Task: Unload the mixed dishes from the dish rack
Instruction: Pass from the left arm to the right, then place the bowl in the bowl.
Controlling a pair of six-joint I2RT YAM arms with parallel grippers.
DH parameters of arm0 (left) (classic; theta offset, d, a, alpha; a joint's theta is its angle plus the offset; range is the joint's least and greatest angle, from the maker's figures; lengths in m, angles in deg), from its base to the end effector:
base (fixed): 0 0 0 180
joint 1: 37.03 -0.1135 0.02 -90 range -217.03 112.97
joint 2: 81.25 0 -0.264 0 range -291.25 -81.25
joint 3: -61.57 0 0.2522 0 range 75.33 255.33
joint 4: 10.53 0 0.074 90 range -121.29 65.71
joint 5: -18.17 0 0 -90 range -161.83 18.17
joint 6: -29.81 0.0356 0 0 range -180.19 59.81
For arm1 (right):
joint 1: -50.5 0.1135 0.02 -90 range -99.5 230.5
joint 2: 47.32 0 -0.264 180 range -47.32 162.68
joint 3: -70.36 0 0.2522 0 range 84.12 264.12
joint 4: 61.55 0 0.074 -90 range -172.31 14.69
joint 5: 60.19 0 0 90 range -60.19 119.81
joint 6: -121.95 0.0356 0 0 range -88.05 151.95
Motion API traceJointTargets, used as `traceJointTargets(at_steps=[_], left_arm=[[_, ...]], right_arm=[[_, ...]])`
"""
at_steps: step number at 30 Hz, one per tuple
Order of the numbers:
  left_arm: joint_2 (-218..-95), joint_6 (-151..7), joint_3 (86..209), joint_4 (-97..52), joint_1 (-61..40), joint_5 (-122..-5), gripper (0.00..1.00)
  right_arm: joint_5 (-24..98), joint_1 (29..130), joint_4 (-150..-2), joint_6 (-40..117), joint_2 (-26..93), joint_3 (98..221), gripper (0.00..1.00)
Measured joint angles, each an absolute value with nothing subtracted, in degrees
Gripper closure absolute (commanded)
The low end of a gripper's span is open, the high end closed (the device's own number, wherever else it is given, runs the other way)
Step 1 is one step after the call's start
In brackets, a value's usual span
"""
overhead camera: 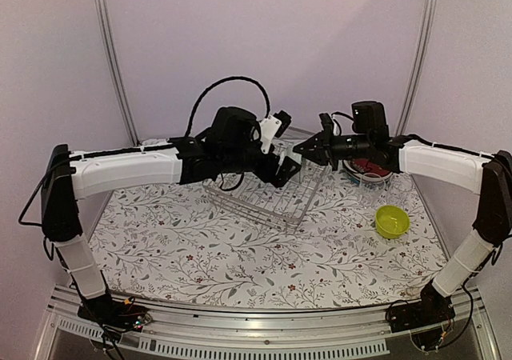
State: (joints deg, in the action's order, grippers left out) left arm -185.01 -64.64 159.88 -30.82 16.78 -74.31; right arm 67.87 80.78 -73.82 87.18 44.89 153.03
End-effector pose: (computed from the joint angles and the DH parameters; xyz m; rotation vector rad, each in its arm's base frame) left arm 0.2566 -0.3482 0.2984 0.8394 1.8941 -0.5942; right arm 0.3116 0.2073 0.2976 -0.0261 2.2401 1.5550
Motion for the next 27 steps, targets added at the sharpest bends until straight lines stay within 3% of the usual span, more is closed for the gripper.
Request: traceJointTargets(at_steps=[6,12,27], left_arm=[[-181.69,-64.34,159.71,-29.68,16.8,-75.91,0.0],[-181.43,-64.29,159.14,-29.66,16.8,-76.96,0.01],[-181.43,-64.73,158.15,-29.68,16.75,-77.66,0.01]], right_arm=[[67.24,78.94,-80.57,84.09,42.66,153.16,1.0],[63.13,76.19,-97.23,75.31,37.52,157.03,1.0],[35.26,75.47,-136.61,53.47,26.24,163.04,1.0]])
